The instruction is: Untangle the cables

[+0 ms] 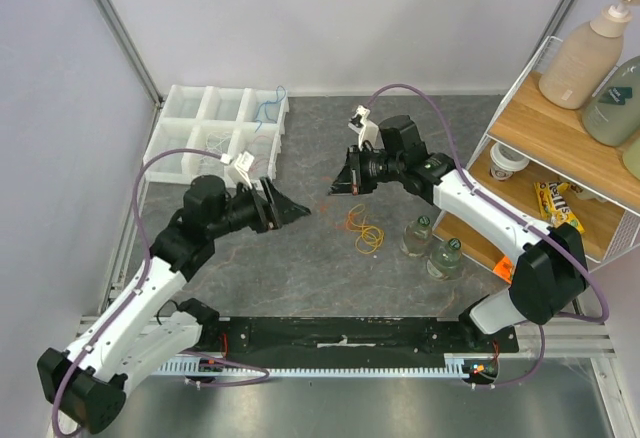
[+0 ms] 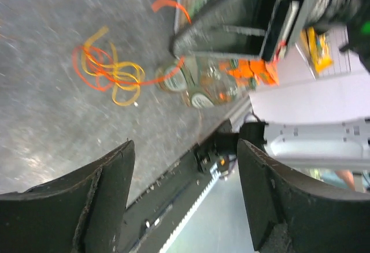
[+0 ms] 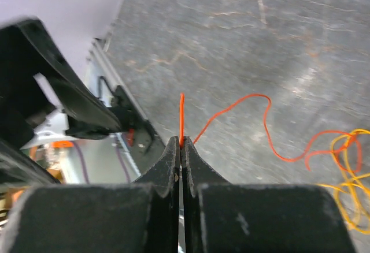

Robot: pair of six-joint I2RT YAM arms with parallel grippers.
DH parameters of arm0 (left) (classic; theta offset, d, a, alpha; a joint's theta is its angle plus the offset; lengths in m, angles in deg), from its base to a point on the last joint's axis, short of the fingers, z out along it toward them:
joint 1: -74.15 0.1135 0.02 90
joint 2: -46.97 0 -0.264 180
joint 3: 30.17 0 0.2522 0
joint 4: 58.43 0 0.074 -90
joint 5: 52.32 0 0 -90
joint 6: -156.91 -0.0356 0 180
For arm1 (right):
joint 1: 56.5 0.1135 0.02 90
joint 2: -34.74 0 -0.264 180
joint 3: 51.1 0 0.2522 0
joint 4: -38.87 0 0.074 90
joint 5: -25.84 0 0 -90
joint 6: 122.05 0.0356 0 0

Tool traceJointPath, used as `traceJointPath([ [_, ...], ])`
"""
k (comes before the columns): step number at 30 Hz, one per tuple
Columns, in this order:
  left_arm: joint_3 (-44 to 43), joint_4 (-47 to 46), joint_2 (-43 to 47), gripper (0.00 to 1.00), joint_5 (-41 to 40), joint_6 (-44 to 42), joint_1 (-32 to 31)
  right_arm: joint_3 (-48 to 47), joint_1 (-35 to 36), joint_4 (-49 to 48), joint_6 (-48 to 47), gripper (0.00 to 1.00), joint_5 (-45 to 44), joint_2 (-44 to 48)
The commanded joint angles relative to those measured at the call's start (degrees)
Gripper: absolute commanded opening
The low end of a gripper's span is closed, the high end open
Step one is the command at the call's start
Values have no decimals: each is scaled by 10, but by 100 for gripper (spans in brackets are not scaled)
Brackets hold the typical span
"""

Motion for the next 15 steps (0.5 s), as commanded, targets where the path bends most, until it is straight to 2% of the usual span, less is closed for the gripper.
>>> traceJointPath([
  [1, 11, -44, 11, 77, -6, 19, -76, 16, 6, -87, 108, 0, 74, 4],
  [4, -46, 50, -8, 70, -128, -82, -139, 16, 6, -80, 139, 0, 77, 5],
  [7, -92, 117, -31, 69, -220, -176, -175, 12, 6, -65, 161, 0, 78, 7],
  [11, -106, 97, -49, 75, -233, -283, -185, 9, 6, -51, 185, 0, 80, 14],
  [15, -103, 59, -68, 75, -187, -387, -185, 8, 7, -50, 205, 0, 85, 16],
])
